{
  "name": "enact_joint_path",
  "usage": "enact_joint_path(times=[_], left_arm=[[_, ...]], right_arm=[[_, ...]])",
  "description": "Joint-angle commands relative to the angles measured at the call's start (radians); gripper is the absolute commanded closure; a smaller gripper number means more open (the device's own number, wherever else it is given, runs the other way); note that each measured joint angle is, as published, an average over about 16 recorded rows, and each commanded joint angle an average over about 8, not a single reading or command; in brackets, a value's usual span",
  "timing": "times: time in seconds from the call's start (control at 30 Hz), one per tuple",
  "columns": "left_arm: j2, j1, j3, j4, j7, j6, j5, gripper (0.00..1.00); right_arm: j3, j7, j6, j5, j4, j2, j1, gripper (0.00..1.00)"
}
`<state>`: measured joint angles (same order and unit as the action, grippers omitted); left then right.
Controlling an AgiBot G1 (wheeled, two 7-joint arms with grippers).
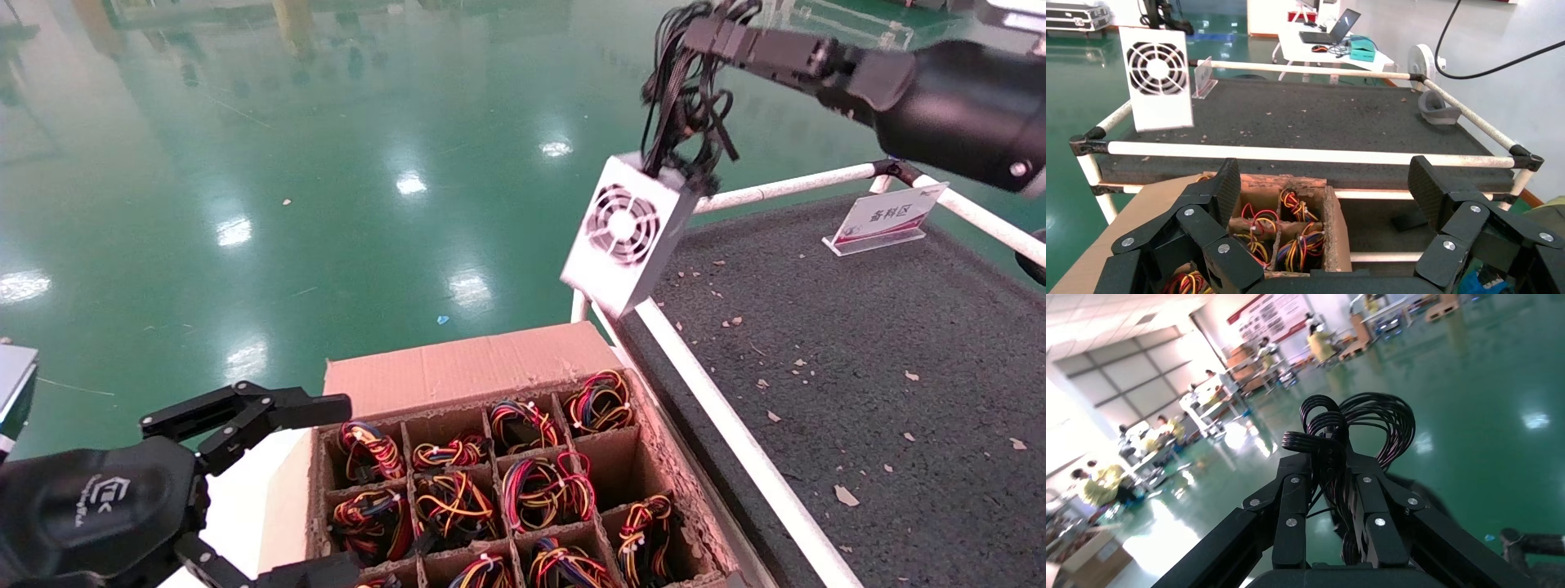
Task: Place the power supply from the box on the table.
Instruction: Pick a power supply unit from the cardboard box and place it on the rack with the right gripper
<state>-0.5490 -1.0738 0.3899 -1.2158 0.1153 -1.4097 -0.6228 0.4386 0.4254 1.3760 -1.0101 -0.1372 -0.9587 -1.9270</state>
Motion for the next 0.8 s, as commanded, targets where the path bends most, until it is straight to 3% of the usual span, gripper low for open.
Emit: enact_joint_path(times=[0.03, 0.17, 0.47, 0.8], left_arm=[[0.000, 0.000, 0.000, 0.000, 0.000, 0.000, 0.000, 0.00], [0.000, 0.000, 0.000, 0.000, 0.000, 0.000, 0.000, 0.00], [0.000, 0.000, 0.000, 0.000, 0.000, 0.000, 0.000, 0.00], [0.000, 0.000, 0.000, 0.000, 0.000, 0.000, 0.000, 0.00]], right_arm=[[-0.001, -0.004, -0.023, 0.000, 0.029, -0.013, -0.019, 1.00], [0.001, -0.016, -0.120, -0.007, 0.077, -0.043, -0.041, 1.00], [0.015, -0.040, -0.423, -0.029, 0.156, -0.122, -0.042, 1.00], [0.012, -0.043, -0.556, -0.025, 0.164, -0.164, -0.006, 1.00]])
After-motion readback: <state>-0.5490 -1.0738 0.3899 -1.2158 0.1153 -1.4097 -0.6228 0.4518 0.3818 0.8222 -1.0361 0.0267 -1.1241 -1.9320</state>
